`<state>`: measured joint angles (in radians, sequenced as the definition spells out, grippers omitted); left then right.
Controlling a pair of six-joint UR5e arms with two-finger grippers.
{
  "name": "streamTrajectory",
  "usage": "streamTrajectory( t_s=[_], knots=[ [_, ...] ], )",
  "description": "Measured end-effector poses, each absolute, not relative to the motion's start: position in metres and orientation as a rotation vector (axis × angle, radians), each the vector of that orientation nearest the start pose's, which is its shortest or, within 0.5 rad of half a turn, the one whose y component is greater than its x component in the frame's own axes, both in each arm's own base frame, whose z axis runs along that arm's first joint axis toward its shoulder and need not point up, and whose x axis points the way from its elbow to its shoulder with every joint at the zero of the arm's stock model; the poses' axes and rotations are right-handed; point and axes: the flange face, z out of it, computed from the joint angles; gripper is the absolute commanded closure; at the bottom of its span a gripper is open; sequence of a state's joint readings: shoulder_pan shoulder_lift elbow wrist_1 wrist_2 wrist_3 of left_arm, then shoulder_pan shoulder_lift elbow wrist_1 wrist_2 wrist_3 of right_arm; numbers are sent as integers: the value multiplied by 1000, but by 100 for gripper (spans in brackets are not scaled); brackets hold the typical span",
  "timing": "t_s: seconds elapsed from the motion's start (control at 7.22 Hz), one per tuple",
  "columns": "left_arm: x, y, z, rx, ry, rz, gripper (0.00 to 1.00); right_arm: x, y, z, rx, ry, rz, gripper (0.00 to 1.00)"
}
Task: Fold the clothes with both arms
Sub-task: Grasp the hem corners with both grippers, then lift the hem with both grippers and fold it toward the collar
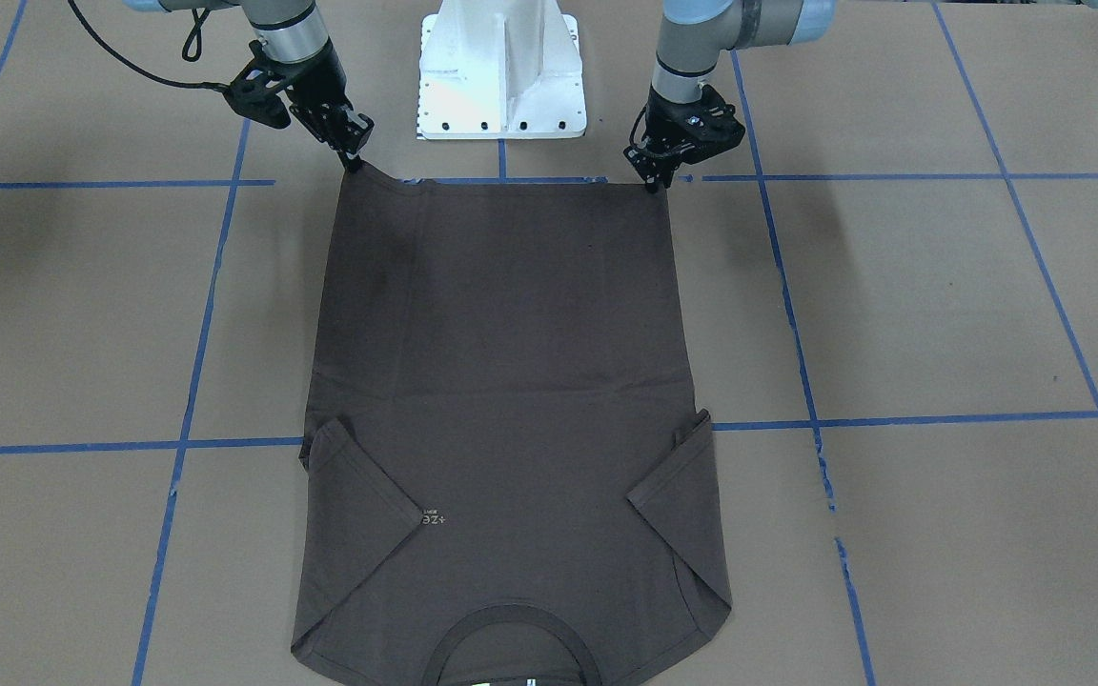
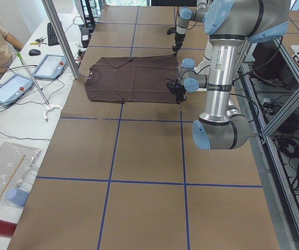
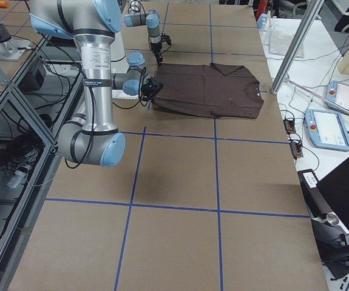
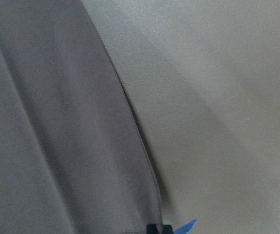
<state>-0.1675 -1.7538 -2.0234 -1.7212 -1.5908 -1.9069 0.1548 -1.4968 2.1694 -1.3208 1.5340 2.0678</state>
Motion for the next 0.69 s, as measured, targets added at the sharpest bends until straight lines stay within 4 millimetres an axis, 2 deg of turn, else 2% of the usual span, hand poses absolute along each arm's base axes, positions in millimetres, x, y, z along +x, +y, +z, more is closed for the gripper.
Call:
streamTrajectory(
  t_s=[0.42, 0.55, 0.69],
  knots=[
    [499, -216, 337, -94, 797, -465, 100, -450, -209, 322, -126, -934, 621, 100],
    [490, -210, 322, -109, 816, -454, 100, -448, -208, 319, -129, -939, 619, 100],
    [481, -196, 304, -135, 834, -436, 100, -444, -200, 315, -145, -946, 603, 100]
  ],
)
